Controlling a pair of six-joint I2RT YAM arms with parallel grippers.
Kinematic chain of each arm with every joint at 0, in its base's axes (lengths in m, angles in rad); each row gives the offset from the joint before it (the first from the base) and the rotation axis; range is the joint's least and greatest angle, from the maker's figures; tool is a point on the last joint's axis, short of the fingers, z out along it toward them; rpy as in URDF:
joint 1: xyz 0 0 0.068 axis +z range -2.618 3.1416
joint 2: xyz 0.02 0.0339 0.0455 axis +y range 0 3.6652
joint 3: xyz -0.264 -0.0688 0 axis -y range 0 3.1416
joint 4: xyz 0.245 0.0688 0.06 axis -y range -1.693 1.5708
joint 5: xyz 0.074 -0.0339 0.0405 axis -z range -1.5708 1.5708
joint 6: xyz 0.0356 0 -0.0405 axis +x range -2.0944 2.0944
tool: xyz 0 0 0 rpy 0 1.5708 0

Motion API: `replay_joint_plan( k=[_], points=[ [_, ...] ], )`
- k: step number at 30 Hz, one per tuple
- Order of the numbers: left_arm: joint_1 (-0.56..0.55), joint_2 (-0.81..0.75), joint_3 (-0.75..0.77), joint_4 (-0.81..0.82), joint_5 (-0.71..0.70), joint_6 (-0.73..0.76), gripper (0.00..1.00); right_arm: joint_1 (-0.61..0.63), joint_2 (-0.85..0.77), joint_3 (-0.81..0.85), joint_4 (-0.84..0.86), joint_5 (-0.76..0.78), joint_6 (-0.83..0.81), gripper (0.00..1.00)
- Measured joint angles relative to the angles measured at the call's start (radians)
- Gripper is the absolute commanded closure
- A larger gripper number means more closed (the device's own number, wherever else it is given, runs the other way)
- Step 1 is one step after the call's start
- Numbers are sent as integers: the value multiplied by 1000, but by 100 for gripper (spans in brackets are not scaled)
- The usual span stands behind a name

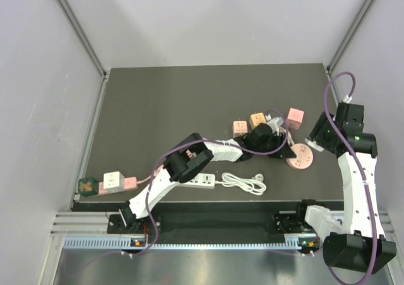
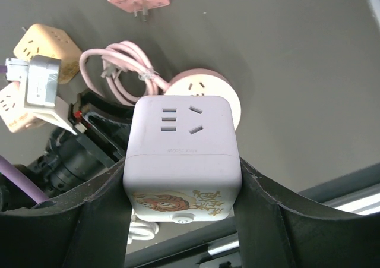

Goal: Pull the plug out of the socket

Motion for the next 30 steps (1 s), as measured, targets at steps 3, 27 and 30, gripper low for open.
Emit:
replay_joint_plan(
  k=[3,27,30],
  points=[
    [-5,-13,-36,22,-6,47,33,1,0,-26,31,-23,0,100],
    [-4,-495,-513,47,-96,298,31,298,94,-88,252,6,61,100],
    [-3,-624,-560,15,-125,304,31,414,125,-86,319,34,83,100]
  ],
)
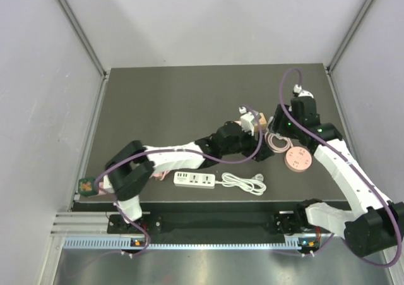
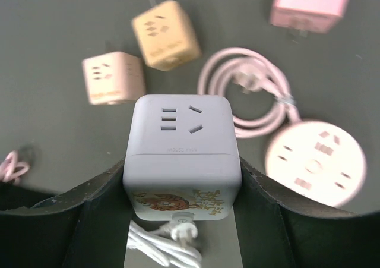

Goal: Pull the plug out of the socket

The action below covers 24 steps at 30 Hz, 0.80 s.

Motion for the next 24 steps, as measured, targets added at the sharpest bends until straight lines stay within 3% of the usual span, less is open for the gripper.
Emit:
replay_joint_plan(
  k=[7,10,17,24],
  points=[
    [2,-439,-265,-165,-153,5,32,130,64,-15,240,61,42,100],
    [5,-673,-366,-321,-251,-1,32,186,103,-40,373,101,47,100],
    [14,-1067,-409,-756,-531,-129,32,359,274,-93,666,181,38,100],
    [18,-1303,-451,-1075,-674,-329,33,514,462,-121,909,309,-6,100]
  ],
)
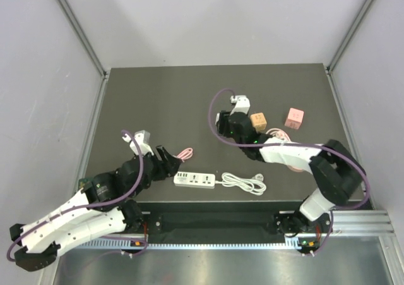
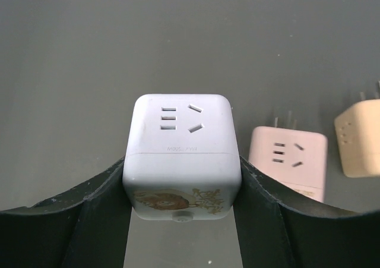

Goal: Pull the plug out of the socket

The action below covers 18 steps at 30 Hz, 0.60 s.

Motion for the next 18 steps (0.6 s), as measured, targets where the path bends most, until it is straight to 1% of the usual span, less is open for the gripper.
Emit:
replay_joint_plan(
  k=[3,7,12,15,16,18],
  points=[
    [0,-2,0,-90,-23,-56,33,47,87,5,72,60,-37,100],
    [0,32,2,-180,-50,-103,32,82,185,22,92,126,-64,100],
    [1,82,43,-253,-100,-124,31,87,237,24,106,178,-82,100],
    [1,92,65,-260,-132,-124,29,87,276,56,108,182,-89,96],
    [1,94,67,-260,-142,-124,29,87,290,68,109,181,-90,92],
    [1,99,67,-260,-154,-124,29,87,314,89,108,180,-93,88]
  ],
)
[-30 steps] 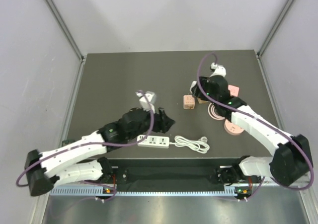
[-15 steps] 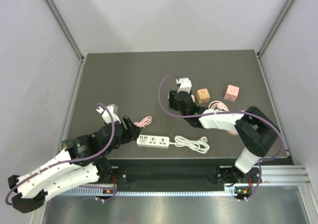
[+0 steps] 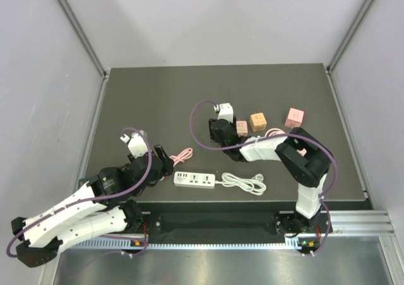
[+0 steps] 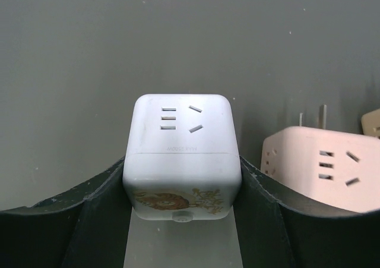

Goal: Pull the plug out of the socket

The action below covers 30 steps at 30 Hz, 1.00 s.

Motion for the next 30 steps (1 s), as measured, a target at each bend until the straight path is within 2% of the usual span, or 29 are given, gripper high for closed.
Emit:
replay_joint_plan(
  k=[6,10,12,13,17,21,24,30],
  points=[
    [2,39,0,17,-8,2,29,0,52,51,-18,0,-9,73],
    [17,72,14,16,-3,4,29,0,59,70,-34,-11,-13,48],
    [34,82,24,15,6,4,29,0,61,81,-50,-15,-13,41],
    [45,81,27,15,11,4,29,0,63,88,-56,-16,-13,31],
    [95,74,32,5,50,12,28,0,68,115,-72,-26,-15,16],
    [167,88,45,-4,109,50,28,0,68,137,-89,-31,-24,5],
    [231,121,78,-15,144,89,28,0,60,145,-109,-37,-34,0],
    [327,205,260,-87,146,175,29,0,26,248,-163,-138,-91,0]
  ],
)
